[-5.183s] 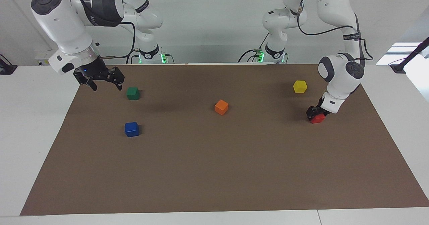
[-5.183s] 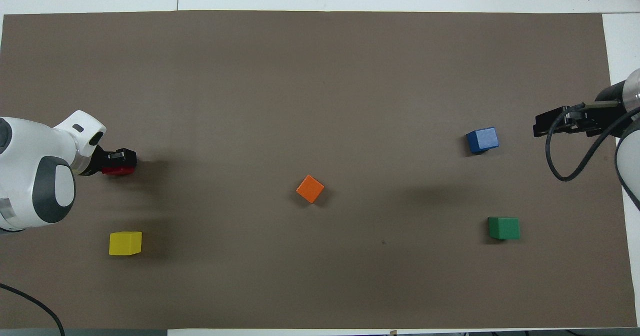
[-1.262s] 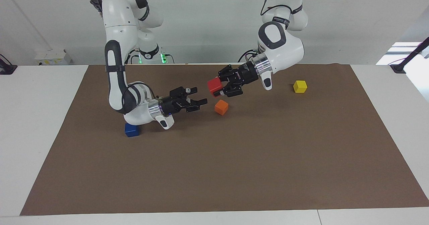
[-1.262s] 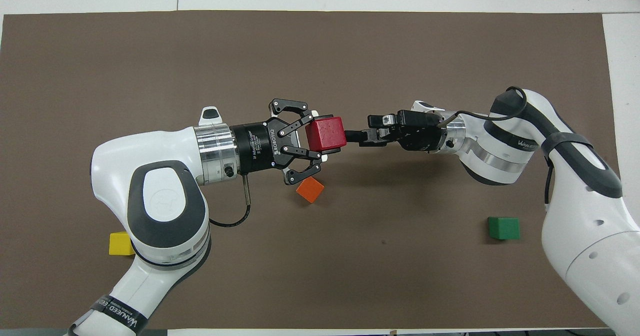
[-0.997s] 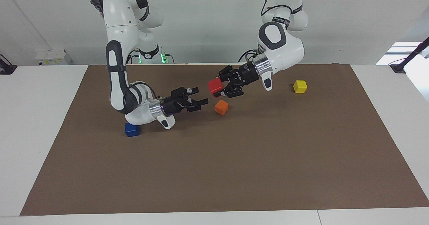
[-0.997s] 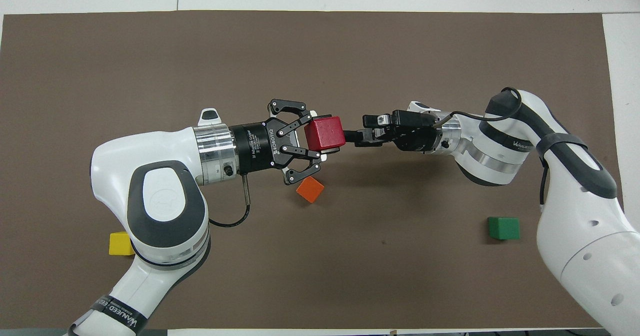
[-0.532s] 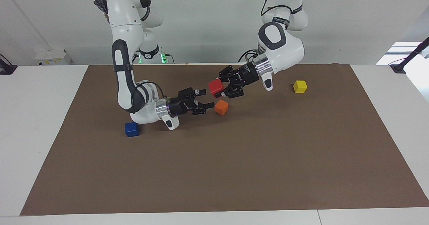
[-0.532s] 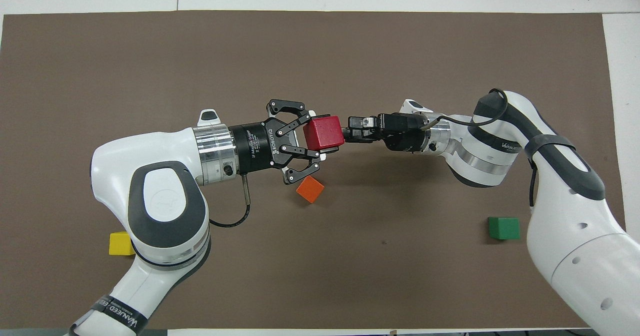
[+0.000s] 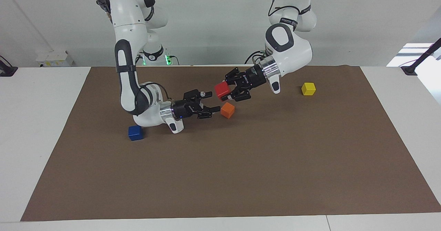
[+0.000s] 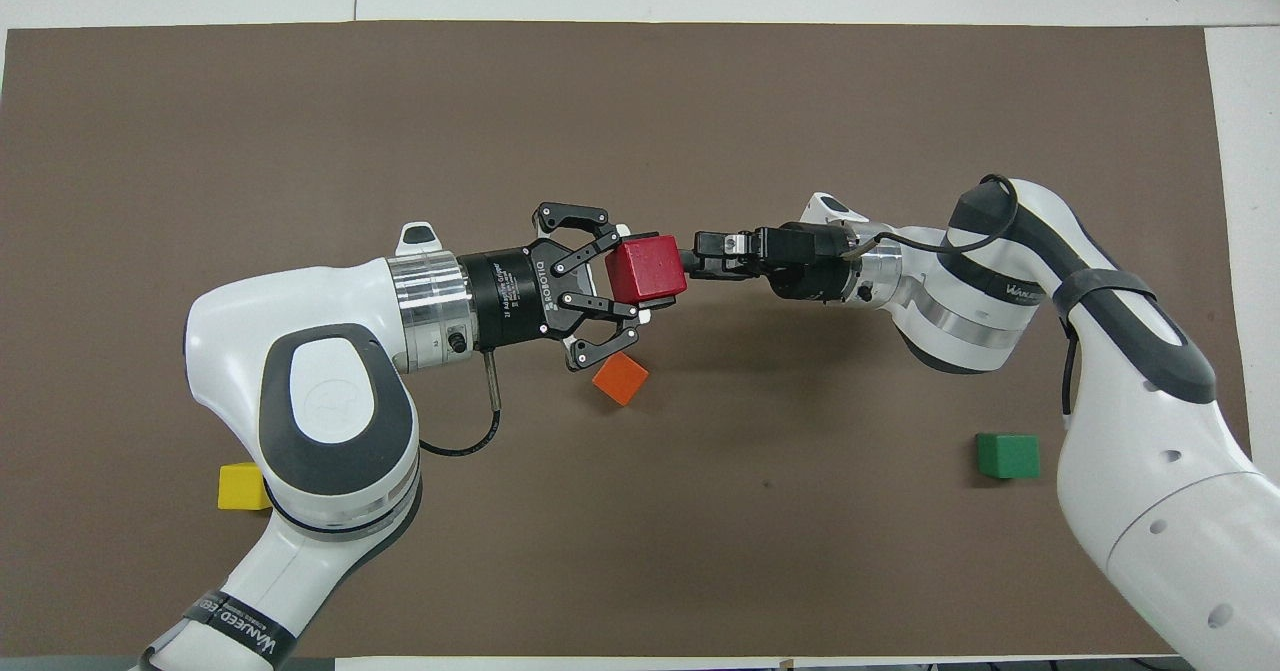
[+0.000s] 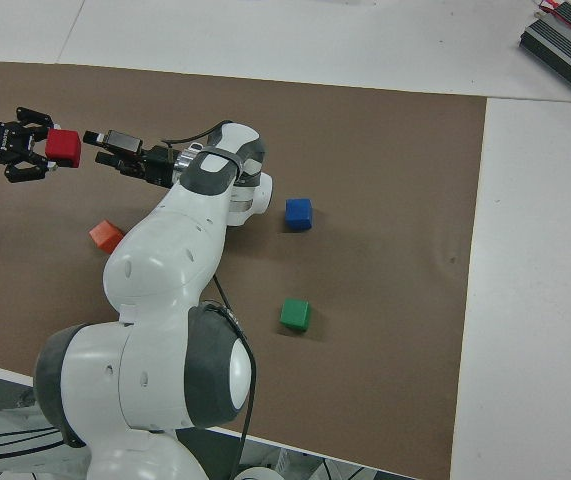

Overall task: Transfer red block to right arm and stack on blue block
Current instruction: 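Close the right gripper on the red block beside the left gripper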

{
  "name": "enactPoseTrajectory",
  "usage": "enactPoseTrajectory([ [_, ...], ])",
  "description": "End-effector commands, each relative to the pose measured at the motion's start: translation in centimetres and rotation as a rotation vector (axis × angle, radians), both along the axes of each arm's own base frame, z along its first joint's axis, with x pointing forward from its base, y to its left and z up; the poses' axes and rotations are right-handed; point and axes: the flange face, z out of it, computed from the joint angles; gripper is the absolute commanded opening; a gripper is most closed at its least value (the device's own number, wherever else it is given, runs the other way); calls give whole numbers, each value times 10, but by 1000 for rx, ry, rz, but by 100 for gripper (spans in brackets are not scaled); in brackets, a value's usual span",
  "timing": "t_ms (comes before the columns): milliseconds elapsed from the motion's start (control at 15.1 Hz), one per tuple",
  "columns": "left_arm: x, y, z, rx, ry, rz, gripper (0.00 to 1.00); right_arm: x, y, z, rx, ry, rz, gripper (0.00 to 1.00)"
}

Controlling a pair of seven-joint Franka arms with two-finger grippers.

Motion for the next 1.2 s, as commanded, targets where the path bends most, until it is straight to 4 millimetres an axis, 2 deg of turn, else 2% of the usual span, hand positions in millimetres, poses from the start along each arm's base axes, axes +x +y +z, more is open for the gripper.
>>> enactPoseTrajectory([
  [0, -5, 3, 1, -9, 12, 25, 0, -7, 5, 12, -2, 32, 7, 100],
  [399, -6, 3, -1, -7, 16, 25, 0, -16, 23, 12, -3, 96, 61, 100],
  [930, -7, 4, -2, -5, 17, 25, 0, -17, 27, 15, -9, 154, 81, 100],
  [1063, -8, 3, -2, -5, 18, 23, 0, -19, 33, 15, -9, 156, 88, 100],
  [1130, -8, 4, -2, -5, 18, 25, 0, -19, 33, 14, -10, 156, 87, 96],
])
